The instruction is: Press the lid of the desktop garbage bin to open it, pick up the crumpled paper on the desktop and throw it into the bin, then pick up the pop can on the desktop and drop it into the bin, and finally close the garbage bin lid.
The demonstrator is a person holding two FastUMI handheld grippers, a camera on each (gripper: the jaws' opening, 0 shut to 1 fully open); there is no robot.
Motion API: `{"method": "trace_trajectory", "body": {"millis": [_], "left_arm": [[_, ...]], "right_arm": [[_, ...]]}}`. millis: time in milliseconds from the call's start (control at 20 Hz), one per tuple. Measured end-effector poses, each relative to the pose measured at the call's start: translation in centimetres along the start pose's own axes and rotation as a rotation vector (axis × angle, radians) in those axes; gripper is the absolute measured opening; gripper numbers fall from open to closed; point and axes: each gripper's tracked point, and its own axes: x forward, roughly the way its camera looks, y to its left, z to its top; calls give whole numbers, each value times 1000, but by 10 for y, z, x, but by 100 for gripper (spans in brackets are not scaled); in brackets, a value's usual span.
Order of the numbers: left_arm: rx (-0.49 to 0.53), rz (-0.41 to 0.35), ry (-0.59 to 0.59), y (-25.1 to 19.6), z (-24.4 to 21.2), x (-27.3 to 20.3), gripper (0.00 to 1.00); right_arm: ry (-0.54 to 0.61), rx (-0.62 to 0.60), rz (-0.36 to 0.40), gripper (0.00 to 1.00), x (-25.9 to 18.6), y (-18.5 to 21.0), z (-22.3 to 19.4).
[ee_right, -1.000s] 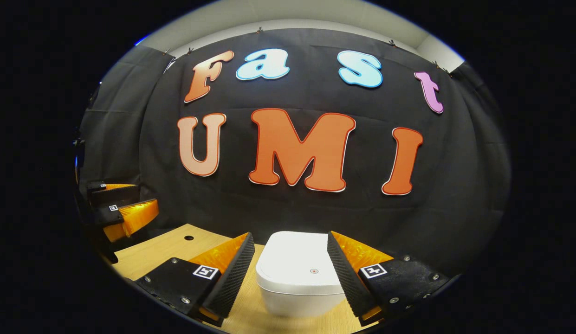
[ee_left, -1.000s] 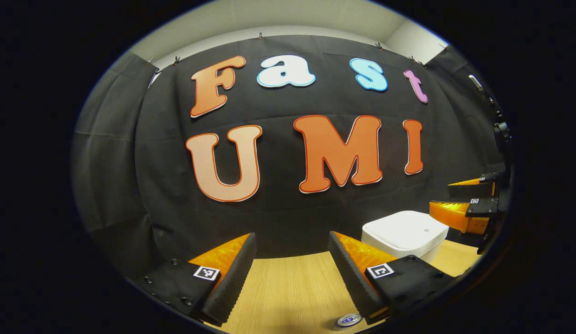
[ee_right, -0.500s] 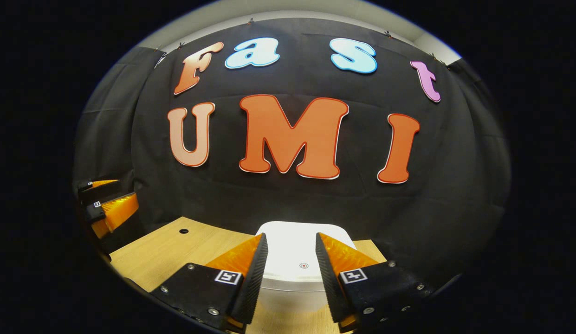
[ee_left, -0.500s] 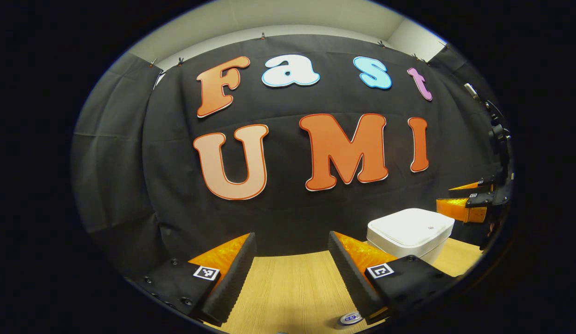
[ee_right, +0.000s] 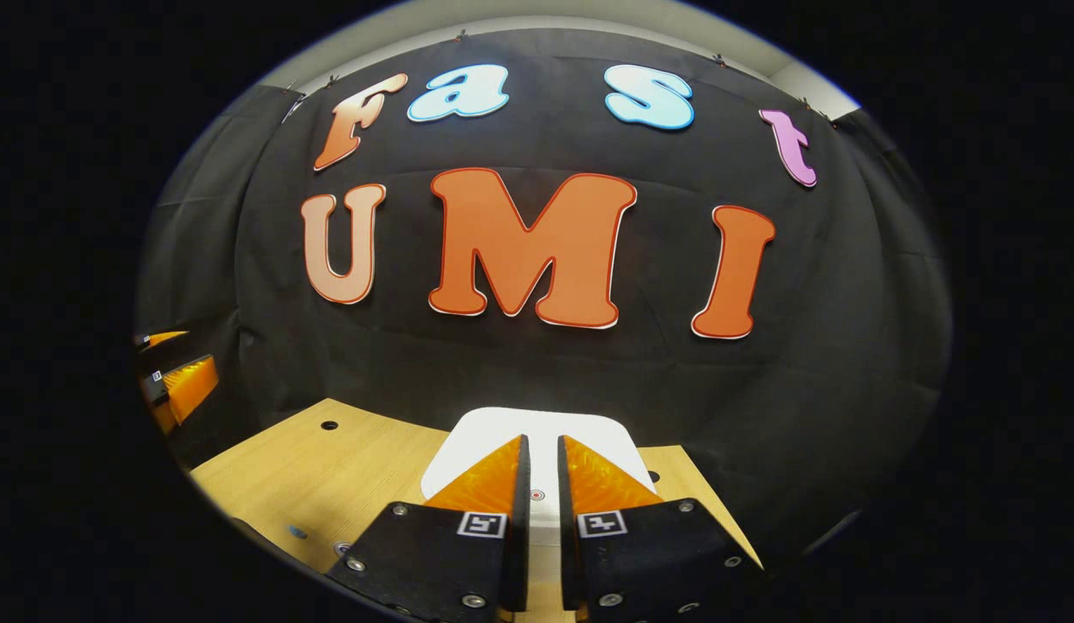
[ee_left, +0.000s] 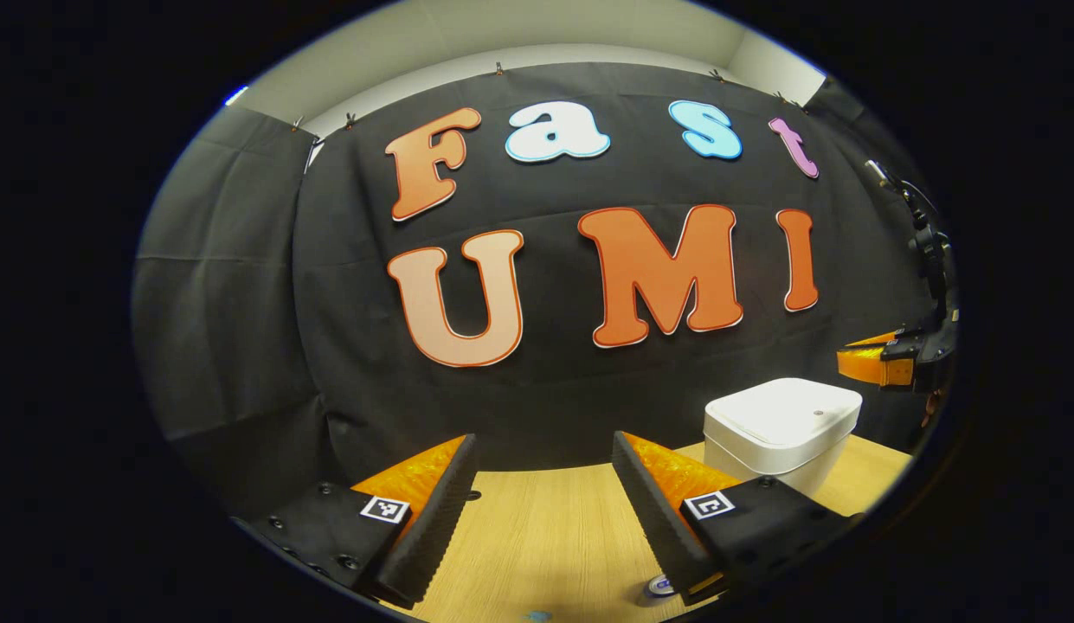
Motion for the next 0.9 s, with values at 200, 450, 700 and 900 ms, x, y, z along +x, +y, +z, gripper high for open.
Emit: {"method": "trace_trajectory", "body": {"millis": [200,450,700,900], "left_arm": [[15,28,14,5,-1,-8,99],[23,65,28,6,-6,-14,99],[37,92,46,-1,-9,-23,99],[37,122,65,-10,-16,-31,99]], "right_arm": [[30,33,14,14,8,-2,-7],[67,21,15,3,18,-7,-20],[116,21,69,3,26,-3,-38],[152,-18,101,3,35,-2,-52]]}}
